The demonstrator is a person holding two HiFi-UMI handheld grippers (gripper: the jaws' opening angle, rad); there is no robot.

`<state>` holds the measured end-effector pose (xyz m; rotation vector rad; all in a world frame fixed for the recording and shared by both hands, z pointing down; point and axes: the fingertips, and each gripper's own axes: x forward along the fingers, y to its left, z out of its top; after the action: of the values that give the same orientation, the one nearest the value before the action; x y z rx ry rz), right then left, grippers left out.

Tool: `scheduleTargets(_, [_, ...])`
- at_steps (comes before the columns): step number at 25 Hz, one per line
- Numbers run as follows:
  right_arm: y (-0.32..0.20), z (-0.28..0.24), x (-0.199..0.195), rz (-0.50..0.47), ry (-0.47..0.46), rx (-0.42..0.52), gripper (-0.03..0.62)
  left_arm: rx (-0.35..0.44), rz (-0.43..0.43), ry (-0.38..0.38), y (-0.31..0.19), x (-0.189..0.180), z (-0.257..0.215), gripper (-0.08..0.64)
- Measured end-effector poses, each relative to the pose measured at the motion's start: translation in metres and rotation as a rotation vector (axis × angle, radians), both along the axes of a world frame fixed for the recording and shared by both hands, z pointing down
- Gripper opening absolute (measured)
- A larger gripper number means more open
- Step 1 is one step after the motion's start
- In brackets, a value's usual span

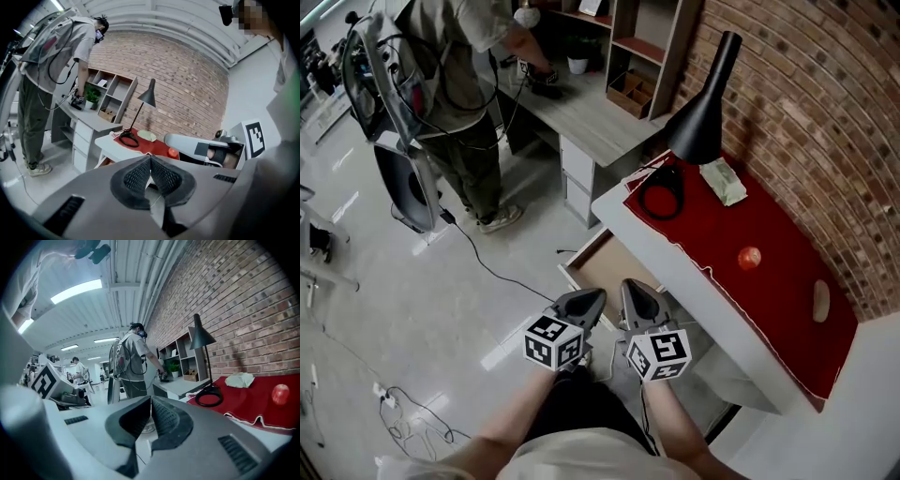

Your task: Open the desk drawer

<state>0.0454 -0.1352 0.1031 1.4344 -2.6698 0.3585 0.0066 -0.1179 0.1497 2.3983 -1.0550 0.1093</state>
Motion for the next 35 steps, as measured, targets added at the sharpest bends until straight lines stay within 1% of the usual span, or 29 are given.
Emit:
scheduleTargets(3, [-0.001, -0.017, 0.026, 0.070, 0.012, 0.028, 0.018, 0.047, 0.045, -0.005, -0.005, 0.021, -0.022, 0.011])
scheduleTargets(6, [-0.001, -0.028, 0.051, 0.123, 0.014, 0.053, 0.018, 0.071, 0.077, -0.010, -0.009, 0.040, -0.033, 0.011])
scheduleTargets(10, [-0.004, -0.030, 0.070, 0.169, 0.034, 0.068, 0.018, 0.093, 0.085, 0.003, -0.021, 0.054, -0.039, 0.012])
scheduleTargets(16, [-0.002, -0.036, 0.093, 0.245, 0.033, 0.083, 0.018, 0.132, 0.106, -0.034, -0.033, 0.072, -0.048, 0.011])
scheduleTargets(19, [-0.003, -0.036, 0.099, 0.261, 0.028, 0.079, 0.018, 0.138, 0.126, -0.039, -0.038, 0.080, -0.049, 0.012])
scheduleTargets(24, [-0.003, -0.040, 0.103, 0.255, 0.009, 0.086, 0.018, 0.147, 0.142, -0.045, -0.043, 0.090, -0.050, 0.011])
scheduleTargets(26, [-0.003, -0.041, 0.105, 0.261, 0.014, 0.094, 0.018, 0.147, 0.144, -0.049, -0.044, 0.092, -0.049, 0.011])
scheduleTargets(31, [-0.006, -0.034, 0.112, 0.281, 0.030, 0.068, 0.017, 0.147, 0.153, -0.053, -0.043, 0.095, -0.047, 0.011])
scheduleTargets(35, [-0.007, -0.032, 0.113, 0.287, 0.031, 0.067, 0.017, 0.155, 0.162, -0.058, -0.040, 0.096, -0.047, 0.011])
